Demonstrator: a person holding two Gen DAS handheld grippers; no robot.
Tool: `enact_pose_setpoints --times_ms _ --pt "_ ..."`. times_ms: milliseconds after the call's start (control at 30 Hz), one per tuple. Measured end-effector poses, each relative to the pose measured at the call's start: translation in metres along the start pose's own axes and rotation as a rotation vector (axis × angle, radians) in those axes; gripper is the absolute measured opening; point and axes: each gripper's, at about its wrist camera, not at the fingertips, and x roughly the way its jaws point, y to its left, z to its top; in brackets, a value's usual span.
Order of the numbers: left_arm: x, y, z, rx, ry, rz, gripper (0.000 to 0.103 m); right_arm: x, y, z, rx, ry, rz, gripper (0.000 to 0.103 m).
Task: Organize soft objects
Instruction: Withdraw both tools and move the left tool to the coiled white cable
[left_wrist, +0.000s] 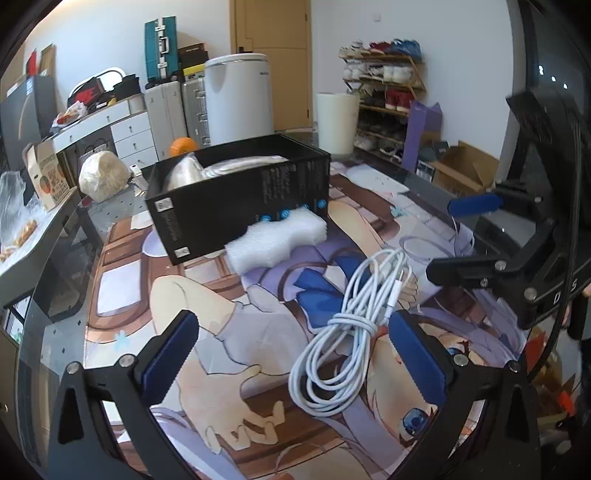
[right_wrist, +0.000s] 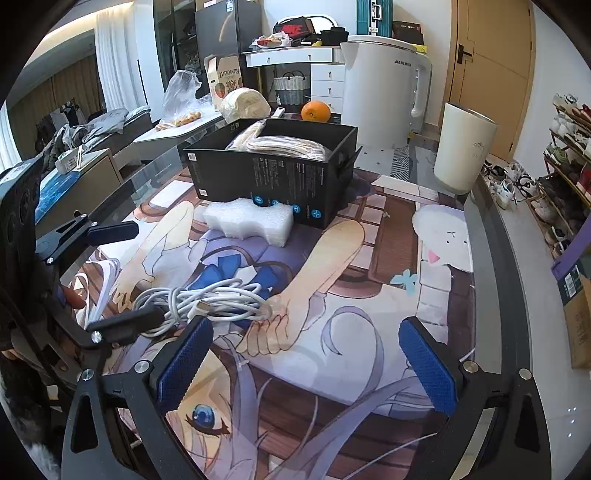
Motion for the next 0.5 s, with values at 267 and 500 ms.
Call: enact_pose_setpoints --times_ms 267,500 --pt "0.015 -0.013 0.004 0.066 0.063 0.018 0.103 0.000 -0.006 -0.002 0.010 0.007 -0.012 0.102" --pt "0.029 -0.018 0.006 0.090 0.136 0.004 0.102 -0.001 -0.009 -0.002 0.018 0.007 -0.017 0.102"
